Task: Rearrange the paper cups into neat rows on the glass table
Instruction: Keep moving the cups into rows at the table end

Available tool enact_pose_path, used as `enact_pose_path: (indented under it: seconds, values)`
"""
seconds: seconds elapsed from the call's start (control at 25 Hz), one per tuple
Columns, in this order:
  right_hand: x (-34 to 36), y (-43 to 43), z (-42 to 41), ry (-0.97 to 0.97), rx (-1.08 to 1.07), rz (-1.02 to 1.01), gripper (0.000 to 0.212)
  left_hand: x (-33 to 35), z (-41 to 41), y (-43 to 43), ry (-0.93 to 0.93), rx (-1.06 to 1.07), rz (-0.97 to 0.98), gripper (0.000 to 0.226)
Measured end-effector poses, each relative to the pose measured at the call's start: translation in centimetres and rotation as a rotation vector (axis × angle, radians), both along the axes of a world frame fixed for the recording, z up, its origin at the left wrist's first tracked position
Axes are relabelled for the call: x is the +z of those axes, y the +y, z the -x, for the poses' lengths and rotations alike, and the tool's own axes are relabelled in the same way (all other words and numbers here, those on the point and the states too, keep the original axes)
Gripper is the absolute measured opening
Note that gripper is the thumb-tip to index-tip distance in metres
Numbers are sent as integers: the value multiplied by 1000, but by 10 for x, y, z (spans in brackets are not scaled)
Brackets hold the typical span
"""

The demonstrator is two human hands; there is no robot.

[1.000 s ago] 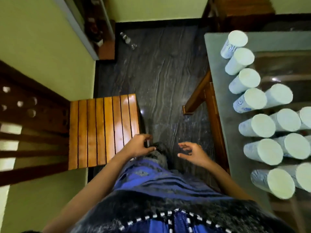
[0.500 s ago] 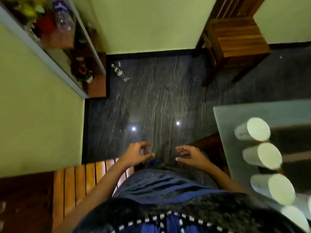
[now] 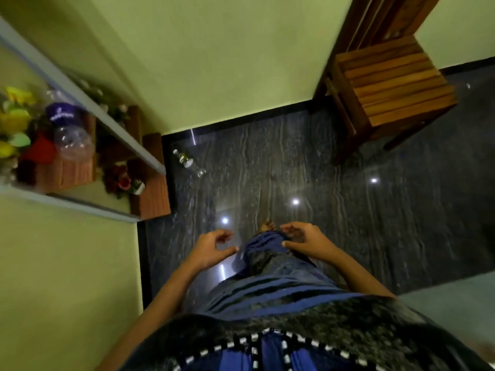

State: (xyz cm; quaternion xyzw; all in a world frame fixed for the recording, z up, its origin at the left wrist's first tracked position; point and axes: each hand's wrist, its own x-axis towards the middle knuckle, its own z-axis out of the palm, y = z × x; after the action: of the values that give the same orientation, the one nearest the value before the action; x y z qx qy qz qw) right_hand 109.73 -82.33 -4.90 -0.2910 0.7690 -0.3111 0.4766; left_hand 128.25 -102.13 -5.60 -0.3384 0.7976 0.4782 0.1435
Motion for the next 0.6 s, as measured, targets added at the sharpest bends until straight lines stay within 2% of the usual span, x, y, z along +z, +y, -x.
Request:
enact_pose_path:
  seconds: [0.12, 0.24, 0.6]
  values:
    - [3, -28, 56, -11, -86, 0, 44, 6, 85, -39, 6, -108, -20, 46]
    - [1, -40, 108, -20, -189, -7, 47, 15, 176, -66, 37, -360, 32, 49]
    - [-7, -36, 237, 72, -553, -22, 45, 18, 432, -86, 97, -914, 54, 49]
